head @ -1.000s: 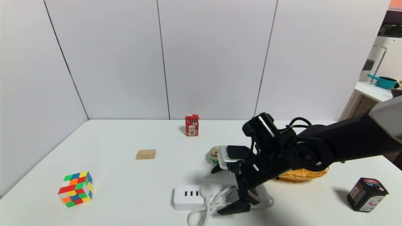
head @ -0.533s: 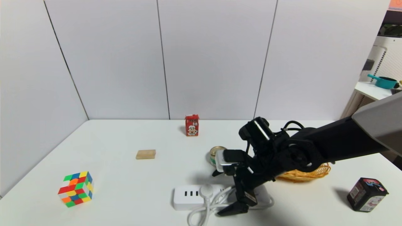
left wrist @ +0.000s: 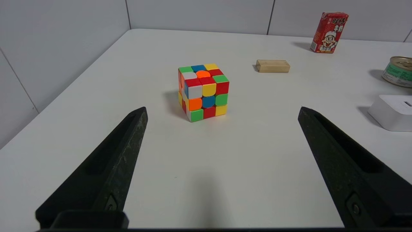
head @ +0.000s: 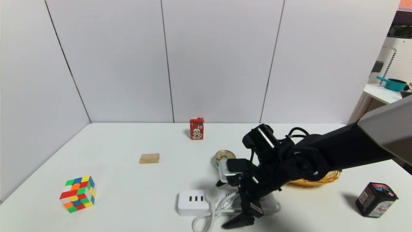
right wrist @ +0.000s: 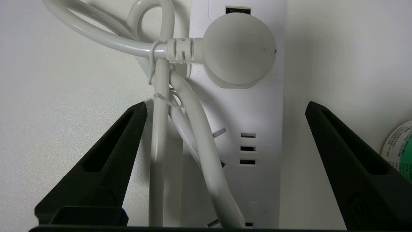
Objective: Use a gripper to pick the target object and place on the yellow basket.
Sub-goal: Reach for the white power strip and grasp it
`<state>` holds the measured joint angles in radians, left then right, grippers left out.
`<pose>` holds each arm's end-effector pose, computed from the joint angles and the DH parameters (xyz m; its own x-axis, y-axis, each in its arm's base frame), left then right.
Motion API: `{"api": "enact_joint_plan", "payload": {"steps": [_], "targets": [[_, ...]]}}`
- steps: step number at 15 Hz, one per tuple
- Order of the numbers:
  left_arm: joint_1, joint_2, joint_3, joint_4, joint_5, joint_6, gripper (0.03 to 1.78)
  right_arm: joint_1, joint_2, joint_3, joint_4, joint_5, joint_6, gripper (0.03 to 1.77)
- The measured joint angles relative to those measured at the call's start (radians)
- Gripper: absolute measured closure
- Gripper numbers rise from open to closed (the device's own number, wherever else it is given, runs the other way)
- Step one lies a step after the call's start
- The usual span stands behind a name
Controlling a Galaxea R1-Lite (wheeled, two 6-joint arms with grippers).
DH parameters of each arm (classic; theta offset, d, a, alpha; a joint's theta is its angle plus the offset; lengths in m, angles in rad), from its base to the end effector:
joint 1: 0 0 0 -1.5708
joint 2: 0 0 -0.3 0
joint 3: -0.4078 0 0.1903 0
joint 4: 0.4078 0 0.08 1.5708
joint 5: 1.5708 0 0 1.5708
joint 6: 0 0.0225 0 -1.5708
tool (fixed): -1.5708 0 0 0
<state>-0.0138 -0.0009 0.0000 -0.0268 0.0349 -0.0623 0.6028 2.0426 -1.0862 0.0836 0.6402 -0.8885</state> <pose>-0.0229 0.0011 0.0782 0.9994 0.0211 0.0277 -0.0193 0.9978 -0.0632 0.2793 0.2086 0.0834 -0.0042 0.7222 -0.6916 -0.9952 -0.0710 -0.0680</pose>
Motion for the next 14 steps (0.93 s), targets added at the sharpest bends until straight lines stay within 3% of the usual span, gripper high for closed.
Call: {"api": "enact_joint_plan", "payload": {"steps": [5, 6, 8, 11, 14], "targets": [[0.000, 0.000, 0.000, 0.000, -0.001, 0.000, 0.12, 0.011, 0.001, -0.001, 0.000, -0.001, 0.001, 0.10], [0.000, 0.000, 0.000, 0.000, -0.001, 0.000, 0.12, 0.013, 0.001, -0.001, 0.000, -0.005, 0.001, 0.17], [0.000, 0.000, 0.000, 0.000, -0.001, 0.000, 0.12, 0.016, 0.002, -0.001, 0.000, -0.037, 0.003, 0.53], [0.000, 0.000, 0.000, 0.000, 0.000, 0.000, 0.12, 0.018, 0.003, -0.002, -0.001, -0.056, 0.007, 0.87], [0.000, 0.000, 0.000, 0.000, -0.001, 0.000, 0.12, 0.018, 0.000, -0.001, 0.000, -0.056, 0.009, 0.95]]}}
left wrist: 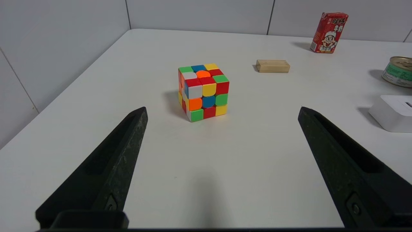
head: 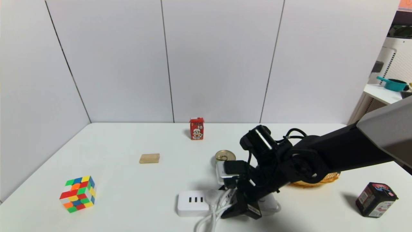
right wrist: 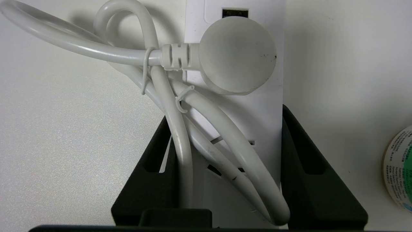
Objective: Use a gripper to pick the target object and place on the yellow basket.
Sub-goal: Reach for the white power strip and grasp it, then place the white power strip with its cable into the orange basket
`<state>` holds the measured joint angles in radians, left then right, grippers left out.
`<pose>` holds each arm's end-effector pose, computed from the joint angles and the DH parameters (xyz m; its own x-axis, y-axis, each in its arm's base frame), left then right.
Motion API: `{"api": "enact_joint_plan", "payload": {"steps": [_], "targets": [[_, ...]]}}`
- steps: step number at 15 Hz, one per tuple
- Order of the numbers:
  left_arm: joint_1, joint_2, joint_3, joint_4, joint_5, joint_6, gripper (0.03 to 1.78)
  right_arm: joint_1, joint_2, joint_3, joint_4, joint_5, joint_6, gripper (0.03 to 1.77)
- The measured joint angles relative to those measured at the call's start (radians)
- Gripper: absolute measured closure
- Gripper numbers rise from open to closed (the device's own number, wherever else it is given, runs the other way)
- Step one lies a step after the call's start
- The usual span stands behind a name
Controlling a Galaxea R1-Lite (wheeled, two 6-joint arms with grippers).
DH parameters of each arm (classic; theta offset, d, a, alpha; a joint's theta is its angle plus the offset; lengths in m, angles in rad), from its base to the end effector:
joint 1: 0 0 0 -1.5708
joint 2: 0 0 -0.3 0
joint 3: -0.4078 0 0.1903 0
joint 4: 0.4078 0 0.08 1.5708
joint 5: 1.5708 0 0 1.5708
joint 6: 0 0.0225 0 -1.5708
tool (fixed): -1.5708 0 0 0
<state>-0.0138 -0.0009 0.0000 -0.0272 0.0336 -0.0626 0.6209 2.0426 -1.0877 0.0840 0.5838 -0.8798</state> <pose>-0.0229 0.0011 0.0782 0.9994 0.0198 0.0281 -0.0180 0.9978 -0.0635 0.2766 0.2131 0.0831 0.0235 0.6945 -0.7191 -0.9945 -0.0575 -0.0881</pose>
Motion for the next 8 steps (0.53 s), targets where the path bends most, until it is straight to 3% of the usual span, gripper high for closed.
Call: {"api": "enact_joint_plan", "payload": {"steps": [4, 8], "targets": [[0.000, 0.000, 0.000, 0.000, 0.000, 0.000, 0.12, -0.003, -0.029, 0.001, 0.003, -0.001, 0.009, 0.95], [0.000, 0.000, 0.000, 0.000, 0.000, 0.000, 0.12, -0.010, -0.145, -0.006, 0.014, 0.001, 0.086, 0.95]]}}
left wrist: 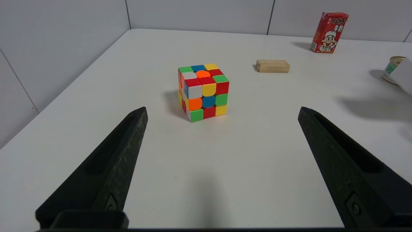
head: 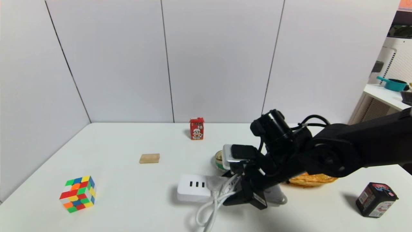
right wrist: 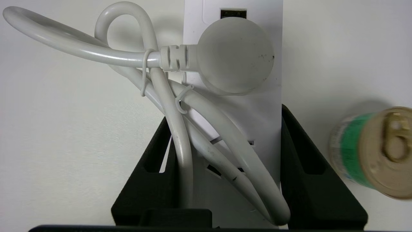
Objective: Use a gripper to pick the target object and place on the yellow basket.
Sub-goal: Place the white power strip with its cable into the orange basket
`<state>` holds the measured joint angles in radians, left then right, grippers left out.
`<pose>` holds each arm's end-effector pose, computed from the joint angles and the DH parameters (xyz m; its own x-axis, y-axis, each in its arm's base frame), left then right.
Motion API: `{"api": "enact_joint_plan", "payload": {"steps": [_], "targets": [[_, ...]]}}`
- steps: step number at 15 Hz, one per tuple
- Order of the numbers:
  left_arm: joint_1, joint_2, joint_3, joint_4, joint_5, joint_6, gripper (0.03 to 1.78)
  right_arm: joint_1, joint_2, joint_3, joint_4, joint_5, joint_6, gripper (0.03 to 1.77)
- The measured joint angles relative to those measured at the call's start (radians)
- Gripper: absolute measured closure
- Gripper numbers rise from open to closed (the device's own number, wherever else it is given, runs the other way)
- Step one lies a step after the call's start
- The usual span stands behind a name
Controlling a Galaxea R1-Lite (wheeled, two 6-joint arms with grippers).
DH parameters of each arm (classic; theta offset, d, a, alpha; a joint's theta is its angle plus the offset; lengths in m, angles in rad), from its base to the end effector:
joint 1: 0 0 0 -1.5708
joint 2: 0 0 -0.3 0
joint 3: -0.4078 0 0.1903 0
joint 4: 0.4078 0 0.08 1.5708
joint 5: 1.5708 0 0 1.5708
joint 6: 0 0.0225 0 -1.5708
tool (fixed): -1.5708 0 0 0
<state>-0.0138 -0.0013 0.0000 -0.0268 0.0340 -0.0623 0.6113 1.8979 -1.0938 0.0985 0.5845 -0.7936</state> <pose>-0.0229 0.0011 0.0782 0.9994 0.0202 0.0281 -0.0184 0.9978 -0.0632 0.2657 0.2014 0.1331 0.1065 0.7484 -0.6546 -0.9902 0.0202 -0.1379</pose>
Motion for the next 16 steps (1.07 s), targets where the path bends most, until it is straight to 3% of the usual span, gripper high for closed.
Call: {"api": "enact_joint_plan", "payload": {"steps": [3, 7, 12, 16], "targets": [[0.000, 0.000, 0.000, 0.000, 0.001, 0.000, 0.12, -0.059, -0.125, -0.007, 0.031, 0.002, 0.015, 0.95], [0.000, 0.000, 0.000, 0.000, 0.000, 0.000, 0.12, -0.223, -0.238, -0.015, 0.051, 0.004, -0.017, 0.95], [0.000, 0.000, 0.000, 0.000, 0.000, 0.000, 0.12, -0.501, -0.253, -0.035, 0.125, 0.009, -0.274, 0.95], [0.000, 0.000, 0.000, 0.000, 0.000, 0.000, 0.12, -0.600, -0.174, -0.054, 0.137, 0.016, -0.427, 0.95]]}}
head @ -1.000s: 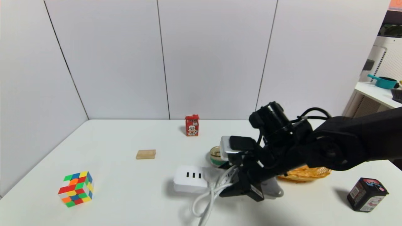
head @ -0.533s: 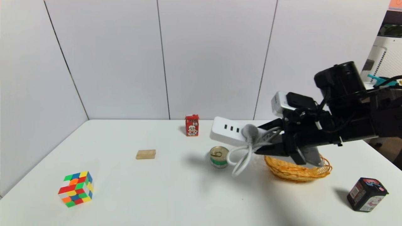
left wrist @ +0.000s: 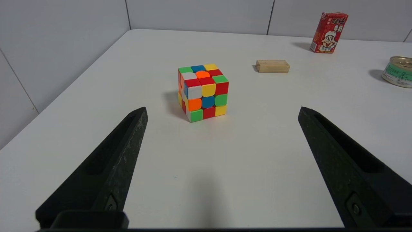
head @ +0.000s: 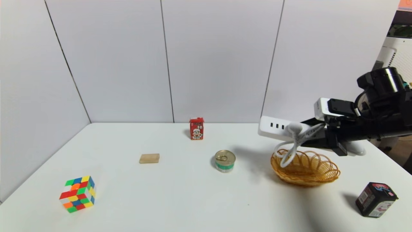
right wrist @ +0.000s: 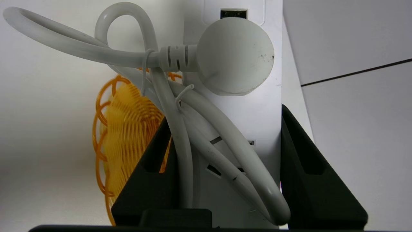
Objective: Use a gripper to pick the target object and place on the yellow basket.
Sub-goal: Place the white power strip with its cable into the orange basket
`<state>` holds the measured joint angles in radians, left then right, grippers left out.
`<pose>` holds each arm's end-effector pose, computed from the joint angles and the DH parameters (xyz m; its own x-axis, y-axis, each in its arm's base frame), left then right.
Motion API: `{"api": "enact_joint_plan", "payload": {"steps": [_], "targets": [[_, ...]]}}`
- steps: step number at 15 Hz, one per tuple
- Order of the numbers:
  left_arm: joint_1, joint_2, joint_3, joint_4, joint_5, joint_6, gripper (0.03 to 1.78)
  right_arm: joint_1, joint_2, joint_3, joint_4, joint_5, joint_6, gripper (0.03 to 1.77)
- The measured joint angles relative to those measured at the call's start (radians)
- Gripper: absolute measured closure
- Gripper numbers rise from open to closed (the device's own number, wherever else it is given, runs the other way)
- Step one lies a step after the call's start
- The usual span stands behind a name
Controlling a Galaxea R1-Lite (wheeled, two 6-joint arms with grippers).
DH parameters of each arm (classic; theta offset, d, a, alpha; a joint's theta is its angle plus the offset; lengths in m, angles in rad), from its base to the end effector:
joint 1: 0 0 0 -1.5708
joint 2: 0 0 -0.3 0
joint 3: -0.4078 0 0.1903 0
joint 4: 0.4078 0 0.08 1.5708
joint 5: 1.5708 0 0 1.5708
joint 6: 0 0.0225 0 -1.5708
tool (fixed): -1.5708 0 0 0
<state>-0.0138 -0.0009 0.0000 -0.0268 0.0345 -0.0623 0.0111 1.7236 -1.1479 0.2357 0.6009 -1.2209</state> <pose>-0.0229 0.0011 0.0782 0.9994 0.0207 0.0277 -0.0189 0.9978 -0.0632 0.3010 0.0161 0.1932 0.5616 0.5717 -0.5982 -0.8178 0.2737 -0.5062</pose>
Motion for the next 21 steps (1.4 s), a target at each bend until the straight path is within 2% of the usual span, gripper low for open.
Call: {"api": "enact_joint_plan", "payload": {"steps": [2, 6, 15, 21], "targets": [[0.000, 0.000, 0.000, 0.000, 0.000, 0.000, 0.12, -0.011, 0.039, 0.000, 0.015, 0.009, -0.013, 0.95], [0.000, 0.000, 0.000, 0.000, 0.000, 0.001, 0.12, -0.007, 0.081, -0.005, 0.153, 0.004, -0.016, 0.95], [0.000, 0.000, 0.000, 0.000, -0.001, 0.000, 0.12, -0.020, 0.139, -0.038, 0.169, -0.005, -0.035, 0.95], [0.000, 0.000, 0.000, 0.000, 0.000, 0.000, 0.12, -0.020, 0.148, -0.039, 0.234, -0.001, -0.034, 0.95]]}}
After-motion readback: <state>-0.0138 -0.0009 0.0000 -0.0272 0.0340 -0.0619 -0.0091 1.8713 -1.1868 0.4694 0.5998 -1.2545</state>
